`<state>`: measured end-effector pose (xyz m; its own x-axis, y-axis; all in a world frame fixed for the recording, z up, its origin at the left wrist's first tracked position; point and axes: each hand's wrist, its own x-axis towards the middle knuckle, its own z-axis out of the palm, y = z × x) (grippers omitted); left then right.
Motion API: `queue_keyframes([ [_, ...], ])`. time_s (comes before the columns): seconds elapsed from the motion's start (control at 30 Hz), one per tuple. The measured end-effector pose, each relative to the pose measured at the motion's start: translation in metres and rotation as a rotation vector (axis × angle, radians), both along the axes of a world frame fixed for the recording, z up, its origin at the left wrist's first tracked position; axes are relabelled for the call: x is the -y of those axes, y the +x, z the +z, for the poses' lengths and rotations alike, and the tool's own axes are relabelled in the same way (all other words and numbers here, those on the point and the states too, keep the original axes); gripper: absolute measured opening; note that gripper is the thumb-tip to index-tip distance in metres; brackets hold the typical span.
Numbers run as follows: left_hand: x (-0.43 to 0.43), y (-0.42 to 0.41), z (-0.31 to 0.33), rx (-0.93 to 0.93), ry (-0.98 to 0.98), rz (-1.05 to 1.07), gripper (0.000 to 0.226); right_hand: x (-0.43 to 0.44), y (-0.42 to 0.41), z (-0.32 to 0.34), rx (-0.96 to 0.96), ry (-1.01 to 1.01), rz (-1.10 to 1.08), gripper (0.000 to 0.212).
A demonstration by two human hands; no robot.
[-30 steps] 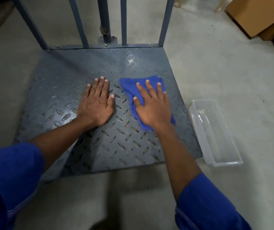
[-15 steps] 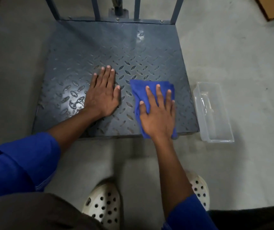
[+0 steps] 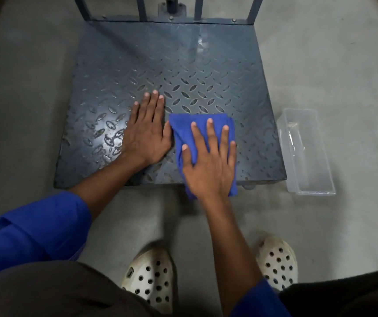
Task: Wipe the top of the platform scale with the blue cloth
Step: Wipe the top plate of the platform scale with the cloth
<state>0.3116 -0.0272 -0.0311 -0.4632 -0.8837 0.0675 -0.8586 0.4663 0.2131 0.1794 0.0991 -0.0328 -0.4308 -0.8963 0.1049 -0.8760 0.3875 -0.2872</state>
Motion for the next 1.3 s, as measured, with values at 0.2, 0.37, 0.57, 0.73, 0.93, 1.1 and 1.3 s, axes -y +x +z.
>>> queue_keyframes([
  [0.2, 0.012, 0.009, -0.006, 0.010, -0.001, -0.076, 0.077, -0.012, -0.029, -0.003, -0.021, 0.021, -0.033, 0.065],
  [0.37, 0.016, 0.012, 0.003, 0.052, 0.065, -0.131, 0.078, 0.027, -0.085, 0.000, -0.025, 0.063, -0.170, 0.066],
  [0.57, 0.007, 0.007, 0.008, 0.064, 0.063, -0.044, 0.075, 0.021, -0.041, 0.012, -0.066, 0.086, 0.107, 0.061],
  [0.73, 0.000, 0.022, 0.014, 0.003, 0.148, -0.072, 0.073, 0.004, -0.026, 0.015, 0.039, 0.119, 0.162, 0.061],
  [0.93, 0.029, 0.088, 0.006, 0.053, 0.127, -0.174, 0.075, 0.008, -0.013, 0.014, 0.015, 0.041, -0.342, 0.059],
  [1.1, 0.016, 0.093, -0.001, 0.045, 0.064, -0.030, 0.074, 0.007, 0.049, 0.019, -0.050, 0.085, -0.046, 0.060],
  [1.3, 0.015, 0.091, 0.005, 0.041, 0.108, -0.001, 0.077, 0.042, -0.020, 0.019, -0.011, 0.107, 0.099, 0.068],
])
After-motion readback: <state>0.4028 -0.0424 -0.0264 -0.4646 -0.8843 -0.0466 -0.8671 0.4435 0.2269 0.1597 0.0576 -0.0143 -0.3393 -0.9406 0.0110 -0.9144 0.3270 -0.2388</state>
